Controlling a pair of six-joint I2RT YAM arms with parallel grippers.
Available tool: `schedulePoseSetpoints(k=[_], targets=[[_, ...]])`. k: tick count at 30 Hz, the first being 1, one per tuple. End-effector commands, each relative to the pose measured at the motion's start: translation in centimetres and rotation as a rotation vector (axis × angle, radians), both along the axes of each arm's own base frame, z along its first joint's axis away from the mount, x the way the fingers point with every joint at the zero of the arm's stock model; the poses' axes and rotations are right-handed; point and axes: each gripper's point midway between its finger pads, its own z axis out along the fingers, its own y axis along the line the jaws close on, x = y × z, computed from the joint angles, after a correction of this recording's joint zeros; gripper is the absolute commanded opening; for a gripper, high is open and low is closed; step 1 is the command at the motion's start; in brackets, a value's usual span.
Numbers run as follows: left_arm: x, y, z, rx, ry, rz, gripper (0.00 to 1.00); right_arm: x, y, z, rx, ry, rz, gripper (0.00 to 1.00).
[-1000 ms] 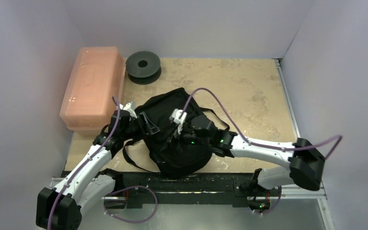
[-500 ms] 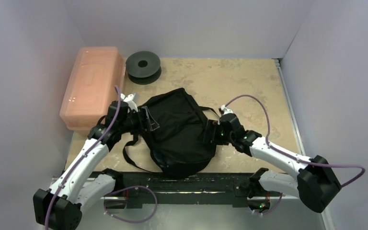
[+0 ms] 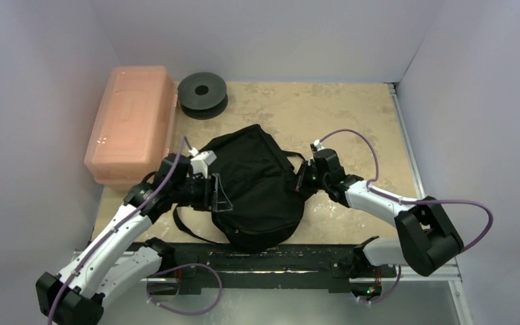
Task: Pack the student bag
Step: Adjust the student bag at the center of the board.
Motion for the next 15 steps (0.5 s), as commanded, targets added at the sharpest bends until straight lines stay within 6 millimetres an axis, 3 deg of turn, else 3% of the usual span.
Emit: schedulePoseSetpoints(k=[1, 4, 6, 7, 8, 9, 11, 15], targets=[[-2.1, -3.0, -1.7, -0.033, 0.094, -0.12, 0.51, 2.4, 1.2, 2.6, 0.058, -0.098, 0.059, 0.0], [-2.0, -3.3, -2.3, -0.041, 0.109, -0.102, 0.44, 2.7, 0.3, 2.3, 0.05, -0.097, 0.046, 0.0], [-2.1, -2.9, -2.2, -0.044, 0.089, -0.086, 0.46, 2.7, -0.1, 2.4, 0.049, -0.099, 0.055, 0.0], [-2.2, -2.6, -2.0, -0.044, 0.074, -0.073, 0.5, 2.6, -0.1, 2.7, 0.051, -0.104, 0.072, 0.05], [-2.3, -2.3, -1.8, -0.041, 0.059, -0.054, 0.54, 2.2, -0.4, 2.5, 0.033, -0.089, 0.083, 0.16], [-2.4, -1.9, -1.6, -0.039, 0.043, -0.034, 0.57, 1.8, -1.0, 2.3, 0.001, -0.072, 0.075, 0.38], [-2.4, -0.9, -1.3, -0.025, 0.019, 0.025, 0.62, 0.9, -2.3, 2.0, -0.068, -0.039, 0.058, 0.61], [-1.6, 0.6, -1.3, -0.001, -0.003, 0.149, 0.63, -1.4, -4.8, 1.1, -0.175, 0.028, 0.037, 0.77]])
